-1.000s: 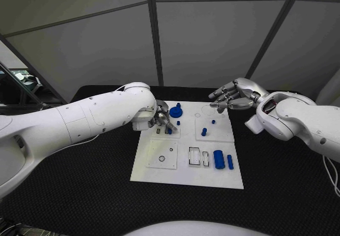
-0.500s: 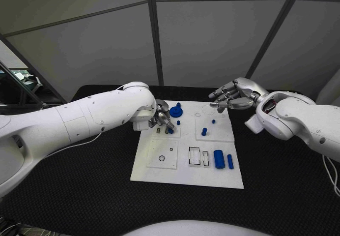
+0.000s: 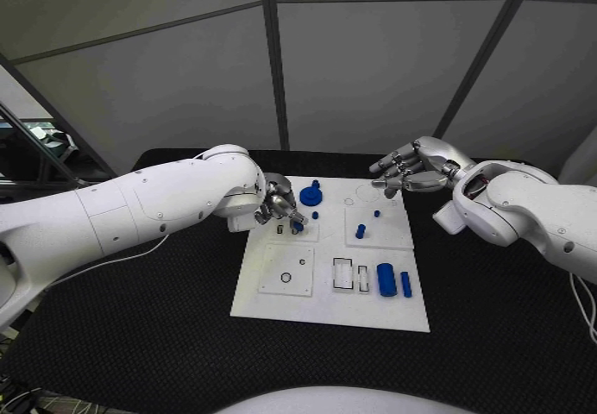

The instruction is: Assemble the parts on the task board

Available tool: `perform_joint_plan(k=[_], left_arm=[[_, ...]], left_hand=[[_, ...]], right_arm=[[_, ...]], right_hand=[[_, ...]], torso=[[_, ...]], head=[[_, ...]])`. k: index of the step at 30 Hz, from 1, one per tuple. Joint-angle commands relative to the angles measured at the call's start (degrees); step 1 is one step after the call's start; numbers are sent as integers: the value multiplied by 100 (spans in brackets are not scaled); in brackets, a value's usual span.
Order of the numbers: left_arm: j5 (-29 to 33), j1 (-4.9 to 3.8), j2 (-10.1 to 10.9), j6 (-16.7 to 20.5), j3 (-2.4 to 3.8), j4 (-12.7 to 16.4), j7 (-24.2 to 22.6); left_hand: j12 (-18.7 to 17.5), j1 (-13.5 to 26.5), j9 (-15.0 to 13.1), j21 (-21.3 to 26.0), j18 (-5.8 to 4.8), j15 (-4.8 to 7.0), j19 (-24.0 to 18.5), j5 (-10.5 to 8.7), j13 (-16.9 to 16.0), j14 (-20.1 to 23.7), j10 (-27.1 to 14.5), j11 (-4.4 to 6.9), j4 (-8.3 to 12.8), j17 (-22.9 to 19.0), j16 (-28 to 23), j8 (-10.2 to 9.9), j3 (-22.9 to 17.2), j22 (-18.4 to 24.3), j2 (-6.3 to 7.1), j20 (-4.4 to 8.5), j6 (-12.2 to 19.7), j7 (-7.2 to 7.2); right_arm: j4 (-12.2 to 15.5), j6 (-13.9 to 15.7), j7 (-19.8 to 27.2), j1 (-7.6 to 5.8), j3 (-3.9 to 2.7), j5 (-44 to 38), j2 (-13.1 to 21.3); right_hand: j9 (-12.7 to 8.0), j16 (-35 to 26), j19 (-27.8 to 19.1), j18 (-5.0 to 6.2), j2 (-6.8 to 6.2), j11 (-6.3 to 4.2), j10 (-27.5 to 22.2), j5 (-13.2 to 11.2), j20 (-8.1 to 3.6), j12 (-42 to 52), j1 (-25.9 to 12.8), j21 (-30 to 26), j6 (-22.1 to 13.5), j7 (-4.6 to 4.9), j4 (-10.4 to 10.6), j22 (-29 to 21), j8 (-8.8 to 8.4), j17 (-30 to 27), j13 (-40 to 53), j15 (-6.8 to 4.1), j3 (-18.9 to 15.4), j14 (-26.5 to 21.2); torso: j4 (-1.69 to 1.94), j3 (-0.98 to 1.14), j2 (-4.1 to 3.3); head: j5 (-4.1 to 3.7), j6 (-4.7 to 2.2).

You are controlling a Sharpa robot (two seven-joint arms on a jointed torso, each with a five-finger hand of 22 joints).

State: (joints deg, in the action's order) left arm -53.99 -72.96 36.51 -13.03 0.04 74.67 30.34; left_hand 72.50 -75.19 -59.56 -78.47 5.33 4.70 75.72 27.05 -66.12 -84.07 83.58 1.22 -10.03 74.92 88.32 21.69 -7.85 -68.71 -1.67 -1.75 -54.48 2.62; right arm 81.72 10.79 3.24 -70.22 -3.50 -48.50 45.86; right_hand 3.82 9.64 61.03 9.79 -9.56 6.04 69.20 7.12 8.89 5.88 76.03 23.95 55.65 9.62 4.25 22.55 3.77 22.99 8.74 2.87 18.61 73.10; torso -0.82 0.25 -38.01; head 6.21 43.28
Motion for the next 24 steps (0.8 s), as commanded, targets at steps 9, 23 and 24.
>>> perform_joint_plan(k=[9, 23, 24], left_arm=[[-680, 131, 367, 1148, -1, 522, -186], [-1297, 368, 314, 1434, -1, 605, 64], [-1328, 374, 305, 1432, -1, 602, 68]], left_hand=[[495, 250, -150, -64, -85, 35, 143, 85, -1862, -551, 222, 68, 1036, 1374, 59, -38, -1225, -139, 102, 25, -139, -52], [491, 323, -201, -77, -91, 43, 165, 90, -1864, -559, 233, 78, 1107, 1398, 77, -49, -1339, -171, 138, 33, -181, -61], [494, 333, -209, -79, -92, 44, 168, 91, -1866, -560, 236, 79, 1122, 1401, 80, -53, -1361, -176, 143, 35, -186, -62]], right_arm=[[-7, -26, 79, -13, -6, -14, 30], [-19, -23, 97, -13, -5, -127, 22], [-19, -23, 98, -13, -5, -136, 21]], right_hand=[[1, -14, 31, 60, -13, 8, 34, 19, -2, -27, -66, -10, 11, 24, 6, -5, -8, -10, -5, -6, -43, 38], [1, -28, 38, 61, -12, 9, 36, 16, 0, -30, -79, -25, 9, 25, 8, -15, -8, -12, -14, -4, -52, 44], [1, -28, 38, 61, -12, 9, 36, 16, 0, -30, -79, -25, 9, 25, 8, -15, -8, -12, -14, -4, -52, 44]], torso=[[25, 14, -2], [5, 9, -15], [8, 8, -15]], head=[[37, 27], [50, 52], [46, 55]])
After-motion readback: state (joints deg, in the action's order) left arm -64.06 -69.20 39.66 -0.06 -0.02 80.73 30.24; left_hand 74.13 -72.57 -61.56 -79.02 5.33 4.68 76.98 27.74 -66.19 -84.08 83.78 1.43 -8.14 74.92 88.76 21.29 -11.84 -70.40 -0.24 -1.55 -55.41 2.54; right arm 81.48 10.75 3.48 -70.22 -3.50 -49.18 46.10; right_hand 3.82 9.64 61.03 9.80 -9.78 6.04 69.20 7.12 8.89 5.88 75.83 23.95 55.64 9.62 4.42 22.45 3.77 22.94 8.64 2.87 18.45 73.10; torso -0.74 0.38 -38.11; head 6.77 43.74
